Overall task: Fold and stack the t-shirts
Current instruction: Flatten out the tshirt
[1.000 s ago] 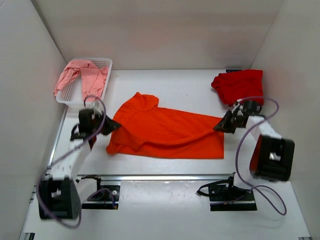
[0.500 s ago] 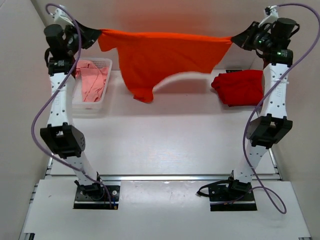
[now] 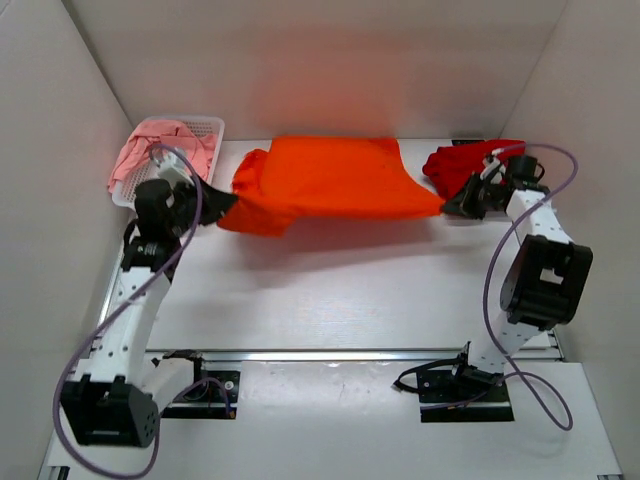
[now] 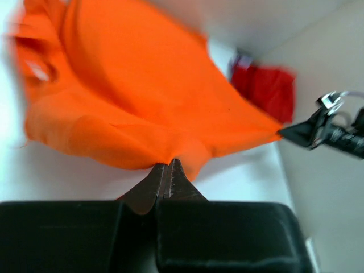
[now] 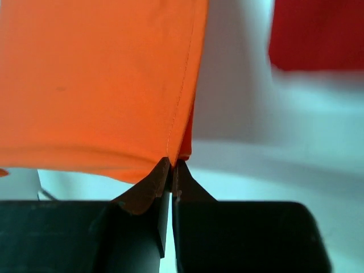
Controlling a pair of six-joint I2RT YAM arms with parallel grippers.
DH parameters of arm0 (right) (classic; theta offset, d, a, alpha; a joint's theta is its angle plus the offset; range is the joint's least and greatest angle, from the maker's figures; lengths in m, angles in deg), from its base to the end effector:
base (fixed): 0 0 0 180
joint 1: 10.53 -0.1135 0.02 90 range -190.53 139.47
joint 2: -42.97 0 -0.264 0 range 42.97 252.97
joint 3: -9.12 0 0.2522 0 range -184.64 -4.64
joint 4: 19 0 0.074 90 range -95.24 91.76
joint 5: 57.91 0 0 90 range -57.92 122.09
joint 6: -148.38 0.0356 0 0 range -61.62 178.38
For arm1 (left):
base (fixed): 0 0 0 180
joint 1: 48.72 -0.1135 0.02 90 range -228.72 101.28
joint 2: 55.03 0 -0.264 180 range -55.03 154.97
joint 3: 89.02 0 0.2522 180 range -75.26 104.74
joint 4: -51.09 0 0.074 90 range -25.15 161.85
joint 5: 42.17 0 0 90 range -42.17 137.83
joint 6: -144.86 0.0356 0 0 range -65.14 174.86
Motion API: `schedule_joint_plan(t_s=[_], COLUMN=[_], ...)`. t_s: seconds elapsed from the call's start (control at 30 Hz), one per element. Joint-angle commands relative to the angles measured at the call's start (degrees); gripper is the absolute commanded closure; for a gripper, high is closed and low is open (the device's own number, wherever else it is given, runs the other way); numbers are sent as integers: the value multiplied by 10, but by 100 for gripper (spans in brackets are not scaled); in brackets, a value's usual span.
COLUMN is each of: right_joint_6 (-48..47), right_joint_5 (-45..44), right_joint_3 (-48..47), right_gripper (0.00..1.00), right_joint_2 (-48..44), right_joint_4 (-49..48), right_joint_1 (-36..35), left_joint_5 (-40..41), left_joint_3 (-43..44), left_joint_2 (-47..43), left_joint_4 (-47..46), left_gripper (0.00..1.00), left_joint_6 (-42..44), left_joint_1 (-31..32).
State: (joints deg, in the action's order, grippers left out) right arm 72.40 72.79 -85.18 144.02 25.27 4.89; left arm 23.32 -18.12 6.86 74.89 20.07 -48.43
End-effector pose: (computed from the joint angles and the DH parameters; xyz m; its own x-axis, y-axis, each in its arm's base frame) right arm 0.3769 -0.0799 0.2645 -0.7740 0.4040 -0.4875 -0.0065 0.7648 0.6442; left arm 0.2475 -0.0160 0.3587 -0.4411 -0.5169 -0.7336 0.1875 0.7463 -0.6386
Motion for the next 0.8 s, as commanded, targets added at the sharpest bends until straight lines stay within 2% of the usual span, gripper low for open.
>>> schedule_joint_plan(t_s=[0.0, 0.07, 0.13, 0.23, 0.37, 0.57, 0.67, 0.77], right_joint_6=[-38, -56, -66, -74, -69, -51, -51, -57], right_joint_5=[-11, 2, -2, -44, -122, -113, -103, -113], right_joint_3=[102, 141, 147, 120, 74, 29, 6, -29], right_gripper=[100, 100, 100, 100, 100, 100, 100, 100], right_joint_2=[-114, -154, -216, -296, -378, -431, -459, -474], right_joint_4=[-25, -13, 5, -9, -51, -51, -40, -22], right_joint_1=[17, 21, 15, -15, -60, -48, -42, -40], left_joint_5=[68, 94, 127, 139, 99, 128, 167, 196], left_joint_3=[-54, -54, -10, 108, 216, 402, 446, 446], left_joint_2=[-90, -127, -135, -100, -55, -20, -23, -37], left_joint_4=[88, 133, 174, 190, 194, 236, 248, 256], left_gripper=[100, 100, 100, 100, 100, 100, 100, 100], left_joint_6=[75, 79, 109, 121, 135, 208, 239, 256], left_joint_1=[41, 43, 55, 64, 69, 108, 135, 148])
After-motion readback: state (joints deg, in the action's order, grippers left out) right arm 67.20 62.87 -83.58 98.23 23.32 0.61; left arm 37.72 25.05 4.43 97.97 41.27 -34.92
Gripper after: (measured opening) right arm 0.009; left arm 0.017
